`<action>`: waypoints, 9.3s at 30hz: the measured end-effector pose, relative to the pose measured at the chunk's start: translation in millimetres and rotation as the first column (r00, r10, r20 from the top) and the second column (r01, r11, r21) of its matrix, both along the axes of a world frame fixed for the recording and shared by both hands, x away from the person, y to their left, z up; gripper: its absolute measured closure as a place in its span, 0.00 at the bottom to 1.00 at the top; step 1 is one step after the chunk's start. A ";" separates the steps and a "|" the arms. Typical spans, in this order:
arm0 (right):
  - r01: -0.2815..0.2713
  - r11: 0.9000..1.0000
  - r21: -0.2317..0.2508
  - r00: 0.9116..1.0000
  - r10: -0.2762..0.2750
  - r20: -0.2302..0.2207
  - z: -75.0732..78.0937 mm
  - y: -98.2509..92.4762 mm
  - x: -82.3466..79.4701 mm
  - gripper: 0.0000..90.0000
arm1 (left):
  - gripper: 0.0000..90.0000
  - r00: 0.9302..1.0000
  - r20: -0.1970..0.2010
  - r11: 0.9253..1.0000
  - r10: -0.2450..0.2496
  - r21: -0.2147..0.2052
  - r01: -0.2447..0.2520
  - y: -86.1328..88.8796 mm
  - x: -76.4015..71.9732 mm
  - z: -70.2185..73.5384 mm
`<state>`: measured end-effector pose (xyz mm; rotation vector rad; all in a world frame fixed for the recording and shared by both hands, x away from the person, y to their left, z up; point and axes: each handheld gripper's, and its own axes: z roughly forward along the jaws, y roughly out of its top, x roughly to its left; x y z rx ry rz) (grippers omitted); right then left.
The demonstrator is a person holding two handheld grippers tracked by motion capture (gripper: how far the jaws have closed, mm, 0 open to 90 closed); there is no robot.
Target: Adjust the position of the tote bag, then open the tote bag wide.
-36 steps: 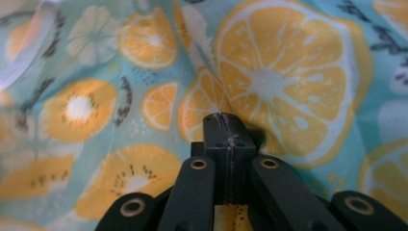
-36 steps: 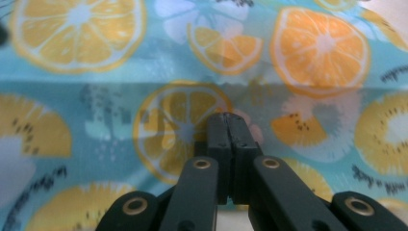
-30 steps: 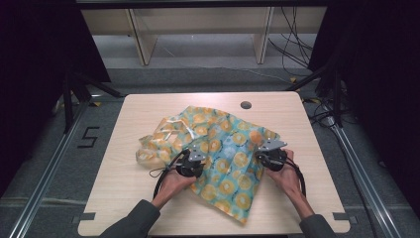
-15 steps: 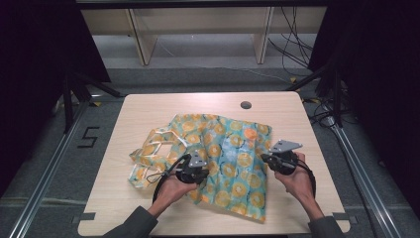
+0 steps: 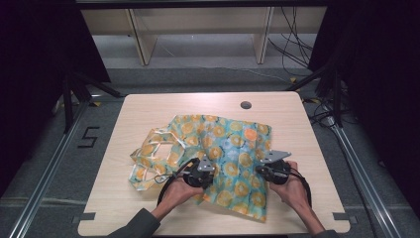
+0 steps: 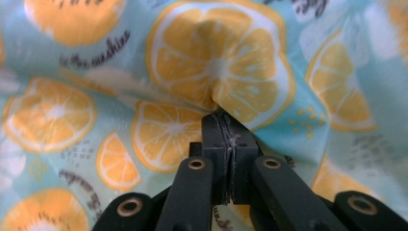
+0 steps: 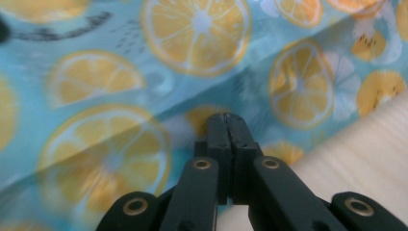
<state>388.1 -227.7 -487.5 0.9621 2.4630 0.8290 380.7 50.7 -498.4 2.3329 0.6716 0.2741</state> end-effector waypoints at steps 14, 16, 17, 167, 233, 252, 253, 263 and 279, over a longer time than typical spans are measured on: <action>0.015 0.995 -0.100 1.000 -0.015 0.000 3.9 39.3 84.0 1.00 | 0.96 0.991 -0.026 0.989 -0.135 0.053 0.136 -68.1 -6.4 1.5; 0.004 0.991 -0.137 1.000 -0.005 -0.005 6.7 49.1 97.2 1.00 | 0.96 0.989 -0.021 0.988 -0.149 0.039 0.149 -83.5 -5.3 4.9; 0.009 0.988 -0.152 1.000 -0.012 -0.021 8.0 54.8 102.2 1.00 | 0.95 0.987 -0.018 0.987 -0.157 0.041 0.157 -90.1 -4.1 6.1; -0.075 0.997 -0.014 0.996 0.074 -0.039 20.0 -29.7 -56.2 0.99 | 0.99 0.995 0.037 0.977 0.089 -0.198 -0.080 73.6 -2.5 34.5; -0.209 0.976 0.067 0.973 0.200 0.115 60.7 33.2 9.5 1.00 | 0.98 0.972 0.084 0.920 0.221 -0.348 -0.179 88.9 56.1 79.5; -0.230 0.945 0.233 0.971 0.240 -0.014 72.6 54.3 0.6 0.60 | 0.98 0.973 0.050 0.907 0.227 -0.374 -0.192 74.1 85.5 78.5; -0.240 0.942 0.234 0.968 0.250 -0.016 71.0 56.4 1.5 0.60 | 0.98 0.972 0.049 0.909 0.228 -0.369 -0.195 73.9 85.5 78.9; -0.236 0.959 0.155 0.971 0.240 -0.012 61.7 68.2 4.5 0.91 | 0.98 0.971 0.051 0.903 0.232 -0.382 -0.196 77.3 86.6 78.5; -0.043 0.969 0.242 0.999 0.047 -0.012 49.2 30.3 73.6 1.00 | 0.93 0.978 -0.022 0.914 0.206 -0.353 -0.200 78.8 90.1 57.7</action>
